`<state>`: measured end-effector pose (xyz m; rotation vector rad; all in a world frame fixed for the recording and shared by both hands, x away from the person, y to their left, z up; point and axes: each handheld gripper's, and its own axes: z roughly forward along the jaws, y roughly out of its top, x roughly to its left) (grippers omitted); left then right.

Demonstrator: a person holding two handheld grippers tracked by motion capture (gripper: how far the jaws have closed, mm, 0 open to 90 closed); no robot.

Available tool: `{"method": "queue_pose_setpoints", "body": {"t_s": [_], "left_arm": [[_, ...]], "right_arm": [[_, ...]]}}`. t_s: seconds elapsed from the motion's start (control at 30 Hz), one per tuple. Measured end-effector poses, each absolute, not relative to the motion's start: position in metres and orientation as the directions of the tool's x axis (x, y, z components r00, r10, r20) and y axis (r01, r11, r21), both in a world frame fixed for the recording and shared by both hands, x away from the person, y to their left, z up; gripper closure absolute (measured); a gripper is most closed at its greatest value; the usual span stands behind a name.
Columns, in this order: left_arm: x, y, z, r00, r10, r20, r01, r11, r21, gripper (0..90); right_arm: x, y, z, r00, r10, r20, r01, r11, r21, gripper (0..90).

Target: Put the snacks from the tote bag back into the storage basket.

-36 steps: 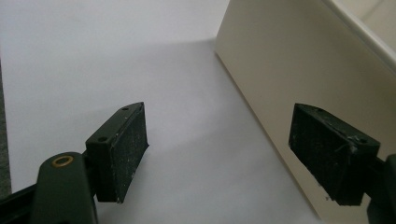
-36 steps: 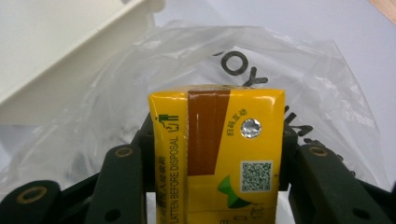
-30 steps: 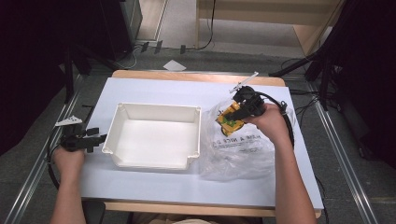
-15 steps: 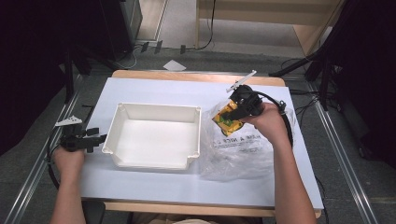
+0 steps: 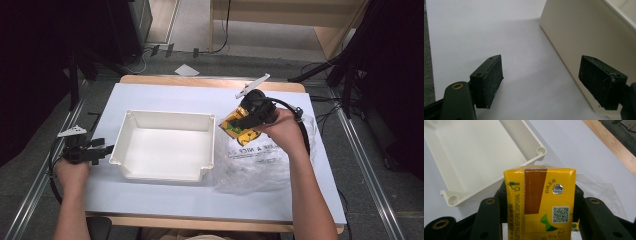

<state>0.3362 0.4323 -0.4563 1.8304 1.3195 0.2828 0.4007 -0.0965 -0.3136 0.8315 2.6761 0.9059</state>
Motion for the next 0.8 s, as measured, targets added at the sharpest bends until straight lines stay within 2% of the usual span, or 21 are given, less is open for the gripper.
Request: {"method": "queue_pose_setpoints", "body": {"t_s": [0.8], "left_arm": [[0.326,0.438,-0.456,0.402,0.876,-0.265,0.675,-0.088,0.733,20.8]], "right_arm": [[0.396,-0.067,-0.303,-0.860,0.510,-0.016,0.379,0.661,0.648,54.4]]}}
